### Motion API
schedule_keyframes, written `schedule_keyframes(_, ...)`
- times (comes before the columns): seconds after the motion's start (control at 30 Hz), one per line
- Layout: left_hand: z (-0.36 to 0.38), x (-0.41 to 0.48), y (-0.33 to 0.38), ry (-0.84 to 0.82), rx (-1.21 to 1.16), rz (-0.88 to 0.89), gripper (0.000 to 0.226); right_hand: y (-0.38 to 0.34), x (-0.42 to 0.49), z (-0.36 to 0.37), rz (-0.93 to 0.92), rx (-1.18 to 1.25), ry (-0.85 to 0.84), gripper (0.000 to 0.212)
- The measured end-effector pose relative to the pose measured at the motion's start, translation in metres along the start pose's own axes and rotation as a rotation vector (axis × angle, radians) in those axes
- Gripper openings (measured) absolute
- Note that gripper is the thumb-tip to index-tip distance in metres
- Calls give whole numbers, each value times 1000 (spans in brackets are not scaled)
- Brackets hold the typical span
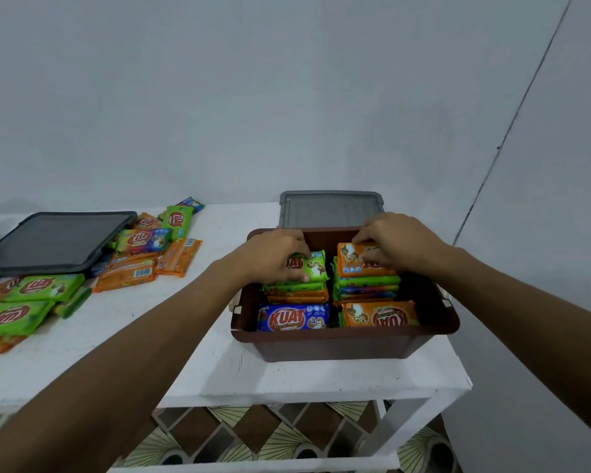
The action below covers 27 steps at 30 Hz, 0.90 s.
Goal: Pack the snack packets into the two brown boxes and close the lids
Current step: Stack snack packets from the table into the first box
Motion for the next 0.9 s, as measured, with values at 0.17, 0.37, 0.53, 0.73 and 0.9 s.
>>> schedule_keyframes(0.17, 4, -2, 4, -28, 82, -38, 71, -6, -4, 19, -65, 51, -123, 64)
schedule_keyframes(0.37, 6, 3, 8, 6, 159, -37, 64, -5, -6, 22, -62, -41, -26, 62)
schedule_keyframes(0.53, 2, 3, -1, -1, 10, -55, 62, -1, -7, 23, -49, 108, -81, 58)
schedule_keyframes(0.73, -30, -34, -40, 257, -393, -153, 29, -14, 7, 0, -16, 483, 47, 22)
schedule_keyframes(0.9, -42, -91, -92, 386, -430, -306, 14, -69, 43, -9, -102, 553, 37, 17)
Point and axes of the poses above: each hand's wrist, its own x-axis towards the middle knuckle, its own z-axis out of the palm, y = z × x, the point moved 8 cm from there along x, towards the middle knuckle, and after that the axes turned 1 degree about x, right-handed, at the moved point
